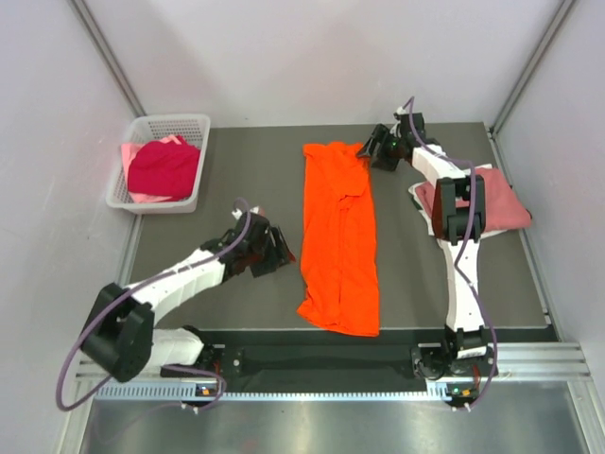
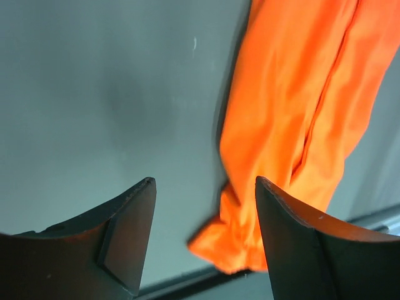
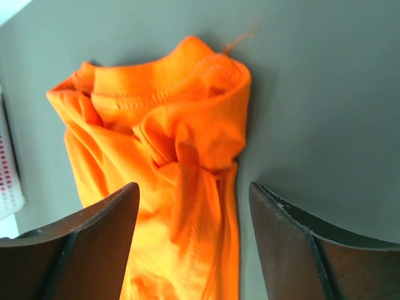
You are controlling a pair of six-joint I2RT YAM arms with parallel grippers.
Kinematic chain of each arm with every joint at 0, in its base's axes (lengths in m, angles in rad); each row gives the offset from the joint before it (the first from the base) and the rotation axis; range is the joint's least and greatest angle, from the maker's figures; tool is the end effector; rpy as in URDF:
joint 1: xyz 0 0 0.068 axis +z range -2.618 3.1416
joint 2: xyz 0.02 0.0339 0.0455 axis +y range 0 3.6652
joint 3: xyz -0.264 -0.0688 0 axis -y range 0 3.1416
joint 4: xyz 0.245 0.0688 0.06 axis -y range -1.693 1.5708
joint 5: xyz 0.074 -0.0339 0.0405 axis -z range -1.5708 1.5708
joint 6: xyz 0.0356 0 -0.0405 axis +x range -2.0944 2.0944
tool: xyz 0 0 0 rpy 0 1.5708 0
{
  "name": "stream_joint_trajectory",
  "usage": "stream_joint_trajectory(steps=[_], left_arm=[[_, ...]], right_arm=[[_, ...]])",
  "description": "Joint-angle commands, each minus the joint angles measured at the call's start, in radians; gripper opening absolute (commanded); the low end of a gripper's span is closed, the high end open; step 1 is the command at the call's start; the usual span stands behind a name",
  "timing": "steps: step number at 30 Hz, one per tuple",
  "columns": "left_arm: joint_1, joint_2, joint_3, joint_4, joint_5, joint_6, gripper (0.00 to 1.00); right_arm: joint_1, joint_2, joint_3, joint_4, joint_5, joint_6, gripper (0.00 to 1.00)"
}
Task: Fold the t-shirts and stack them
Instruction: Fold the tshirt
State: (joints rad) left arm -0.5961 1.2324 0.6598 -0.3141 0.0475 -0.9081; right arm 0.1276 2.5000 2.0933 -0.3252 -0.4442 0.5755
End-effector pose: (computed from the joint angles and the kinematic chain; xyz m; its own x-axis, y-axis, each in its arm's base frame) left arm 0.1977 -0.1362 0.1953 -0.8562 -0.3707 -0.3598 -0.1453 0.8412 -0.5208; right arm 0.5527 0.0863 0.1588 -0.7912 0.3940 -0.4678 -0.0016 0.7635 0.6458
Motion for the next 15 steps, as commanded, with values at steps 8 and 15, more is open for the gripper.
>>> stream_joint_trajectory(steps=[8,15], left_arm=[[0.191,0.360,0.268,0.193,0.155,0.167,0.71],[0.252,0.695,0.565,0.204,0.224,0.175,0.68]], right_arm=[[-0.009,-0.179,-0.240,-0.005,0.012,-0.065,0.68],[-0.008,-0.199,-0.320,0.023,0.028,-0.065,0.60]])
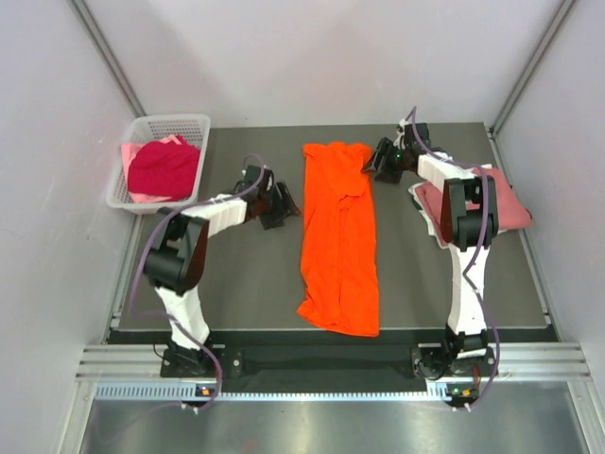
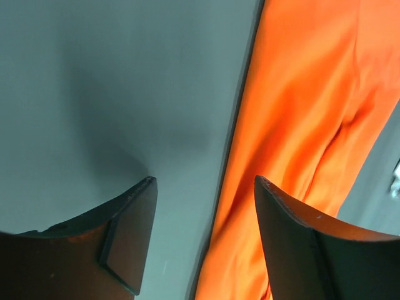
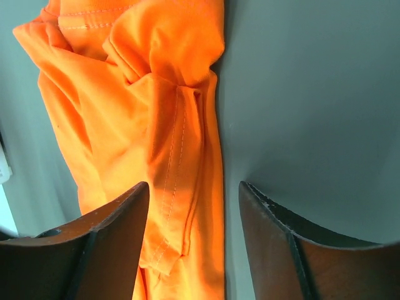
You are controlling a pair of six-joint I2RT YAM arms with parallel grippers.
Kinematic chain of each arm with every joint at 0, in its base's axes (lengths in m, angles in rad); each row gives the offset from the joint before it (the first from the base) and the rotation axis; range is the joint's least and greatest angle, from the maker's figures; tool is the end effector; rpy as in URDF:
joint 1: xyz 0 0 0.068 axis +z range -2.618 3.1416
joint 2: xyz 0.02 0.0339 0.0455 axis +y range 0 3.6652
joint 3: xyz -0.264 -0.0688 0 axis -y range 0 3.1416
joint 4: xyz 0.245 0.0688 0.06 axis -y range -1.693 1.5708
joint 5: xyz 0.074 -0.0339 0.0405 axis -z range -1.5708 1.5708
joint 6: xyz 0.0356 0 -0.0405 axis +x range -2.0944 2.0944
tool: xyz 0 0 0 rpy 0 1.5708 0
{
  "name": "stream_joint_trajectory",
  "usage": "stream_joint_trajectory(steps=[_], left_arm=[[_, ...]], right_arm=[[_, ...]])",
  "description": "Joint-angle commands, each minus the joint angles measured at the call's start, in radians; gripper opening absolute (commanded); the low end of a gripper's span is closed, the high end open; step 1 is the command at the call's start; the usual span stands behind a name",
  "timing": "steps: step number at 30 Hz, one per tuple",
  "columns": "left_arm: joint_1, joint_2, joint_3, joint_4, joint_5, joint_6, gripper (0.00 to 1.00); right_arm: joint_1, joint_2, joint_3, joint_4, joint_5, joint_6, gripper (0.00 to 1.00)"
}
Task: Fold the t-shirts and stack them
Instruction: Fold the tshirt
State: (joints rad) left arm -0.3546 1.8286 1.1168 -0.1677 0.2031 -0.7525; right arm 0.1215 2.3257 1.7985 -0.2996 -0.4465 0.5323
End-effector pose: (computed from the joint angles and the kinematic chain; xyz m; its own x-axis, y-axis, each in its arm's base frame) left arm 0.3552 -0.1392 0.1703 -0.8423 -0.4020 -0.3592 -0.1575 0.8207 -0.5492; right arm 0.5090 0.0776 0.1563 -0.8321 0.3596 -0.4223 0.0263 0.7862 0.6175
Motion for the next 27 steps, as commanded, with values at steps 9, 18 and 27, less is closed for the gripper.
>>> stream_joint_trajectory(steps=[9,18,27], left_arm=[[0.020,0.326,0.334,0.125,0.120,-0.019,0.60],[0.051,0.561,0.616,0.086,0.133,-0.090,0.14],[0.120,0.629,0.707,0.089,0.090,-0.143,0.00]], right_arm=[[0.003,-0.011,-0.045,-0.006,0.046,-0.017,0.52],[0.013,0.075,0.044,0.022,0.000,0.046,0.42],[0.009,0.188,0.255,-0.026,0.031,0.080,0.00]])
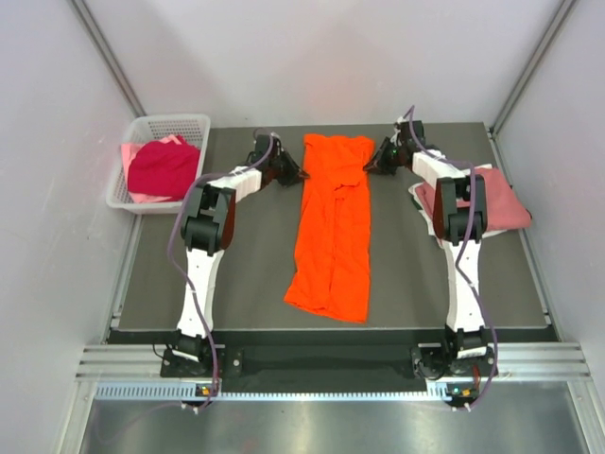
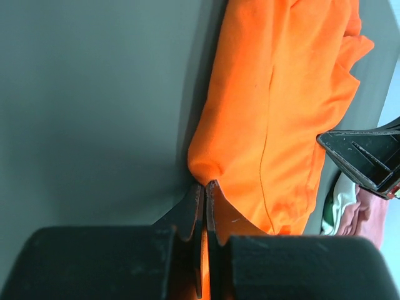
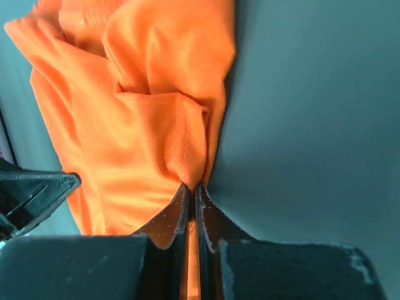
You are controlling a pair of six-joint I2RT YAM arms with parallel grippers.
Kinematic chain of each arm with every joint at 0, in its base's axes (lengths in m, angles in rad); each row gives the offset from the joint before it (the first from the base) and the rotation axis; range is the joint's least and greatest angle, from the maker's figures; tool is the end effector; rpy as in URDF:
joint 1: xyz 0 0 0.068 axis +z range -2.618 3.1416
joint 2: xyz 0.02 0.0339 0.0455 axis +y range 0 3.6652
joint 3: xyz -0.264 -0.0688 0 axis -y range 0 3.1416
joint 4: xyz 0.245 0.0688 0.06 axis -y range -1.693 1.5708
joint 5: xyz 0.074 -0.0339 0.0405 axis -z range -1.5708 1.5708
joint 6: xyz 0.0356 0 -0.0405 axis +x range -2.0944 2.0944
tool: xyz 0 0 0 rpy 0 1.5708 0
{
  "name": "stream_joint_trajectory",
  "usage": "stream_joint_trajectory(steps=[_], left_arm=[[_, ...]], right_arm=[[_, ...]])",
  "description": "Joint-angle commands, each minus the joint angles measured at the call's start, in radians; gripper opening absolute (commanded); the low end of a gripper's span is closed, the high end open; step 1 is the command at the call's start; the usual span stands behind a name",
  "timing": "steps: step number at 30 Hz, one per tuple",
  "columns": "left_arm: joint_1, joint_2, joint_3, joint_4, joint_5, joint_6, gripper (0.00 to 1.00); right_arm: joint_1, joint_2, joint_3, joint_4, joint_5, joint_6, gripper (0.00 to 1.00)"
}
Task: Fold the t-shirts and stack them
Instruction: Fold the tshirt
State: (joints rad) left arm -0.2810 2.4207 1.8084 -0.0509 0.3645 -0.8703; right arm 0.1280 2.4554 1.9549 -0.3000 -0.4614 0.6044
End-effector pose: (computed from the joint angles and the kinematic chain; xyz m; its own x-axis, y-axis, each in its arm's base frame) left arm 0.5132 -0.1613 0.1300 -0.7857 -0.5167 -0.3402 -0.1112 0.6589 -0.7439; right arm 0.5353 0.0849 0.1399 -0.8254 0.4068 -0.3914 0.0575 0.7503 0.6586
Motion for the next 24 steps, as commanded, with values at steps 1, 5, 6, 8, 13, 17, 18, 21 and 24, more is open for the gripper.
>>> stream_joint_trajectory(steps=[1,5,6,8,13,17,18,21,24], left_arm=[[0.051,0.038,0.019,-0.018,-0.073,-0.027,0.00],[0.060,0.064,0.055,-0.023,-0.065,-0.024,0.00],[0.060,0.075,0.058,-0.017,-0.064,-0.027,0.00],[0.060,0.083,0.055,0.009,-0.050,-0.036,0.00],[0.066,0.043,0.001,-0.003,-0.059,0.014,0.47],[0.069,-0.186,-0.177,-0.023,-0.214,0.115,0.82],[0.069,-0.224,-0.204,-0.056,-0.243,0.149,0.83],[0.072,-0.360,-0.290,-0.140,-0.301,0.194,0.86],[0.072,-0.498,-0.411,-0.190,-0.288,0.200,0.86]], right_arm=[[0.001,0.069,0.120,-0.025,0.049,0.015,0.00],[-0.004,0.154,0.295,-0.053,0.066,0.029,0.00],[-0.004,0.175,0.330,-0.039,0.060,0.038,0.00],[-0.002,0.189,0.343,-0.002,0.031,0.051,0.00],[-0.004,0.124,0.240,0.001,0.024,-0.025,0.53],[-0.004,-0.160,-0.106,0.168,0.050,-0.061,0.63],[-0.002,-0.209,-0.173,0.194,0.055,-0.071,0.64],[0.005,-0.379,-0.364,0.188,0.095,-0.118,0.68],[0.031,-0.534,-0.529,0.151,0.136,-0.137,0.68]])
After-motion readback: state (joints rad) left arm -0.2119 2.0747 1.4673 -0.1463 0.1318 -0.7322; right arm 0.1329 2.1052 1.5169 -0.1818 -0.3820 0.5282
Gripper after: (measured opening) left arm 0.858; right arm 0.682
